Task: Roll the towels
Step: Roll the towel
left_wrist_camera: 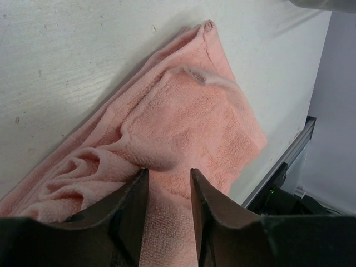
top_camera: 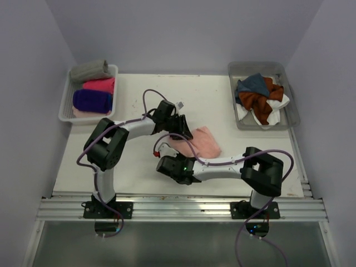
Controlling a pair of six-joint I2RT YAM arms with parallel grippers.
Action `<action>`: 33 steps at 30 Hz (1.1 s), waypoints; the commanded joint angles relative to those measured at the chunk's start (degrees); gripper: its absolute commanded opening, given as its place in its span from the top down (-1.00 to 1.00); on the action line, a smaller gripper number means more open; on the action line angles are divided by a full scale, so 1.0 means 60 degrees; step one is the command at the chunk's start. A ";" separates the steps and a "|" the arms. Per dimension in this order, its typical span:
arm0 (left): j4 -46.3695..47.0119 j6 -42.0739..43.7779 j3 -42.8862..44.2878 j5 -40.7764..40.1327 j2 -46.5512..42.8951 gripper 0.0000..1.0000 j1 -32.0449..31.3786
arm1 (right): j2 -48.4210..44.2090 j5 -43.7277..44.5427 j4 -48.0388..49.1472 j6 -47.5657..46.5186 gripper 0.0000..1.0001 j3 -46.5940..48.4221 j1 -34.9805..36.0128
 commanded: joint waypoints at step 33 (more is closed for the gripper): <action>0.3641 -0.2656 -0.4076 -0.0273 -0.2841 -0.99 0.0900 | -0.3003 -0.5828 0.2915 0.2422 0.91 -0.2609 -0.2900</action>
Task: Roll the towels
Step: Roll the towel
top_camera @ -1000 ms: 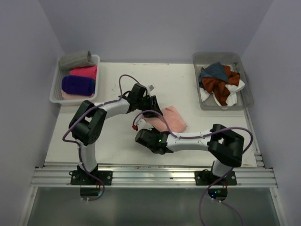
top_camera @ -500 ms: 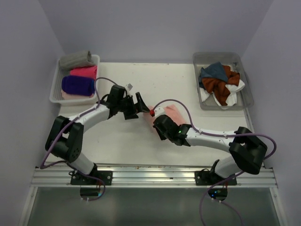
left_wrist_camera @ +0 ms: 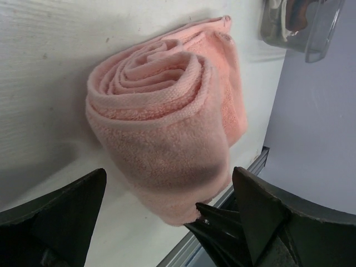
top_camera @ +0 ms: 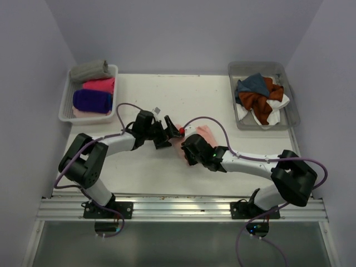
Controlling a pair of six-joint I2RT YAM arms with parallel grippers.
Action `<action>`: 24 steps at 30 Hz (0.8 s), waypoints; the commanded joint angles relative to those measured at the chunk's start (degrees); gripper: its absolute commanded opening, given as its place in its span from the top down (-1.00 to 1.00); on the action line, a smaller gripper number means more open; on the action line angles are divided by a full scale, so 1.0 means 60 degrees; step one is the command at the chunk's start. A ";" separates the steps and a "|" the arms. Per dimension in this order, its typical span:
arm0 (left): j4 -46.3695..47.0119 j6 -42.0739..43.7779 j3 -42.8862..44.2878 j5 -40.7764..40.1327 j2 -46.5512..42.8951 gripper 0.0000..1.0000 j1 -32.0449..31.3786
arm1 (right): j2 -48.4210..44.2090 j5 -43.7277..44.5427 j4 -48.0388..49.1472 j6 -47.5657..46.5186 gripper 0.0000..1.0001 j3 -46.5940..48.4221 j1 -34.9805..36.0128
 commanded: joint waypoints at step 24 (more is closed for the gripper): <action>-0.1015 -0.0251 0.1795 -0.1692 0.1373 0.17 -0.0762 | -0.0624 0.1417 -0.2553 -0.0780 -0.53 0.1246 0.0422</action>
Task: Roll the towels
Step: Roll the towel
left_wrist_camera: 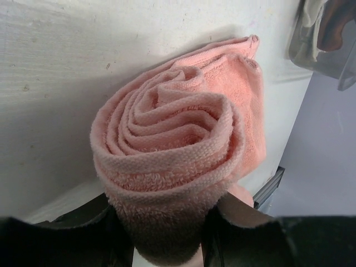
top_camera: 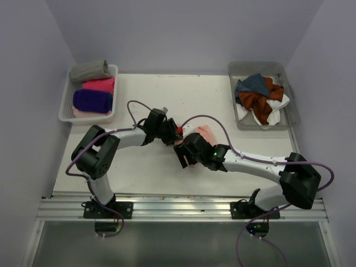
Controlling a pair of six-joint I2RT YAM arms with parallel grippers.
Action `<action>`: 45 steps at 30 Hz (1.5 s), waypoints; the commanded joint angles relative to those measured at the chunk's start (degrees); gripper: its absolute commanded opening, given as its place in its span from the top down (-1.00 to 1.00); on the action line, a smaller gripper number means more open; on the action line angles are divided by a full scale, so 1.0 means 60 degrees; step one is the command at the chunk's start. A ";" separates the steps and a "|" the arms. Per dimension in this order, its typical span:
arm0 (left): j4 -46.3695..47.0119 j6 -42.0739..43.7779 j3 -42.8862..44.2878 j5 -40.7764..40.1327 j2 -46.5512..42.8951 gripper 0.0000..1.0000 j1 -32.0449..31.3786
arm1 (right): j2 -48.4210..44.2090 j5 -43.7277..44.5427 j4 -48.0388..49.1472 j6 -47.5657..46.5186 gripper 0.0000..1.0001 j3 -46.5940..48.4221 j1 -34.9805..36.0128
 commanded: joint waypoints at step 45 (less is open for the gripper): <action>-0.4376 0.1193 -0.0215 -0.0981 -0.4562 -0.99 0.1911 | 0.1890 -0.2190 0.1116 0.0021 0.95 0.2314 -0.0009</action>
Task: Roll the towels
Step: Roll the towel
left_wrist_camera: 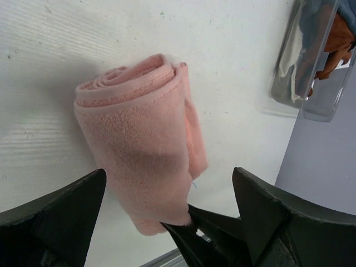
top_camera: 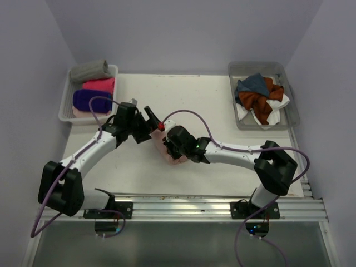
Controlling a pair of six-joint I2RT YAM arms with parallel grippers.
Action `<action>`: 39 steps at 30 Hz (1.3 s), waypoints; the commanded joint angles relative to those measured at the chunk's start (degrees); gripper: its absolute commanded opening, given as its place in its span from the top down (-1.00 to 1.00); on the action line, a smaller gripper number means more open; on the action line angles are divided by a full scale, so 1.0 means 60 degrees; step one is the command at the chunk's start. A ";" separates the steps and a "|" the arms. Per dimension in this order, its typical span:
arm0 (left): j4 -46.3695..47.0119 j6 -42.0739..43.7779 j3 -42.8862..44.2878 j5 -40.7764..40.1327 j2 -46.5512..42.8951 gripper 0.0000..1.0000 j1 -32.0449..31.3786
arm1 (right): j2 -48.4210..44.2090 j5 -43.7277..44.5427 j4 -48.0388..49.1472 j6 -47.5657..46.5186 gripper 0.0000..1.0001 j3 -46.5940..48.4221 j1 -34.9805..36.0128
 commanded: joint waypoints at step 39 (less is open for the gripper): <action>0.1889 0.0593 -0.0233 0.0751 0.2461 -0.06 -0.0415 | -0.0775 -0.4553 -0.0935 0.2578 -0.56 -0.0639 -0.3633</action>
